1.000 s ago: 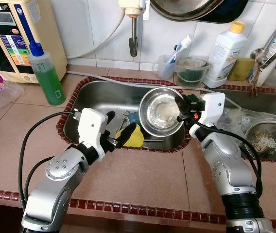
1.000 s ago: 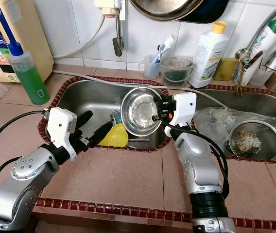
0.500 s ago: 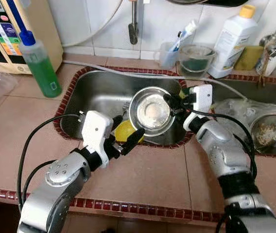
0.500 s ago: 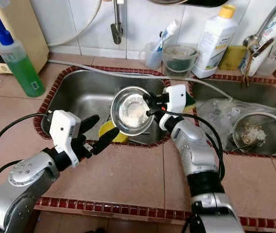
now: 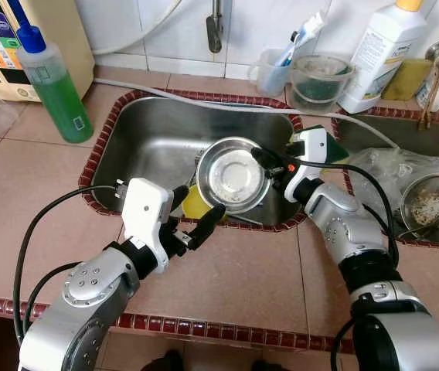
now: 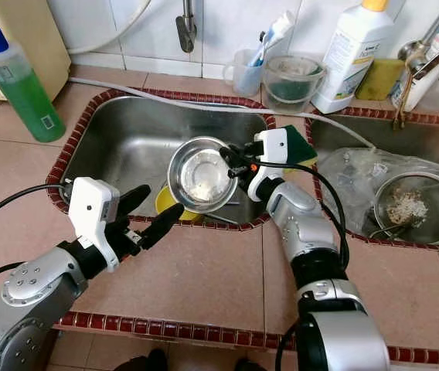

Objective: Kitchen organization

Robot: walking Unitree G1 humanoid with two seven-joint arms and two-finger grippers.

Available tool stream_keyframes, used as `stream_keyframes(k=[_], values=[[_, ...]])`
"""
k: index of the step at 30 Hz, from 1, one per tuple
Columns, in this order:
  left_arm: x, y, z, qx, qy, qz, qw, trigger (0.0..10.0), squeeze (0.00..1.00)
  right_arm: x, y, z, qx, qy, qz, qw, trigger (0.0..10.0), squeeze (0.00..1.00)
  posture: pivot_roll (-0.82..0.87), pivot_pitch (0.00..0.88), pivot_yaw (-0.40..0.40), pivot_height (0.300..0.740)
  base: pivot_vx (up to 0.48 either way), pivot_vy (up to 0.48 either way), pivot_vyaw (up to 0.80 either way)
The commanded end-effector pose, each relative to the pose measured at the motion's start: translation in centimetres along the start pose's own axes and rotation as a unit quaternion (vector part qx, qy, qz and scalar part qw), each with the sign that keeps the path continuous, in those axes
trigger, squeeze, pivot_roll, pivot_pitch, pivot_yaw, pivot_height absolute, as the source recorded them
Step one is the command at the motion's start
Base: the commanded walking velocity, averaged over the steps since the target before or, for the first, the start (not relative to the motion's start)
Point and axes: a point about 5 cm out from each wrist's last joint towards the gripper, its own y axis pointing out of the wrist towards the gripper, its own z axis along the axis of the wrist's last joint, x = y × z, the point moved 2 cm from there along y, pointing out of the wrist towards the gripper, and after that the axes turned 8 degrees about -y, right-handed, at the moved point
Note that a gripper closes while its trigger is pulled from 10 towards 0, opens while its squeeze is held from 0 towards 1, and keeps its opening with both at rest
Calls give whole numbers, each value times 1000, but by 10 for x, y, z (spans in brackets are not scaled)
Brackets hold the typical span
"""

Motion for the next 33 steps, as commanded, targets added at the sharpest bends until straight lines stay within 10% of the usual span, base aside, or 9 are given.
stream_keyframes(k=[1, 22, 33], values=[[2, -4, 2, 1, 7, 4, 1000, 10000, 0, 0, 1, 0, 0, 12, 8, 1000, 10000, 1000, 52, 268, -36, 740, 0, 0, 0], [-30, -9, -3, 0, 24, 99, 995, 10000, 0, -8, 5, 8, 63, 2, -2, 998, 10000, 1000, 104, 248, -25, 740, 0, 0, 0], [-51, 11, -13, 34, 61, 148, 987, 10000, 0, -2, -21, -3, 109, -20, -85, 990, 10000, 1000, 61, 125, 35, 740, 0, 0, 0]])
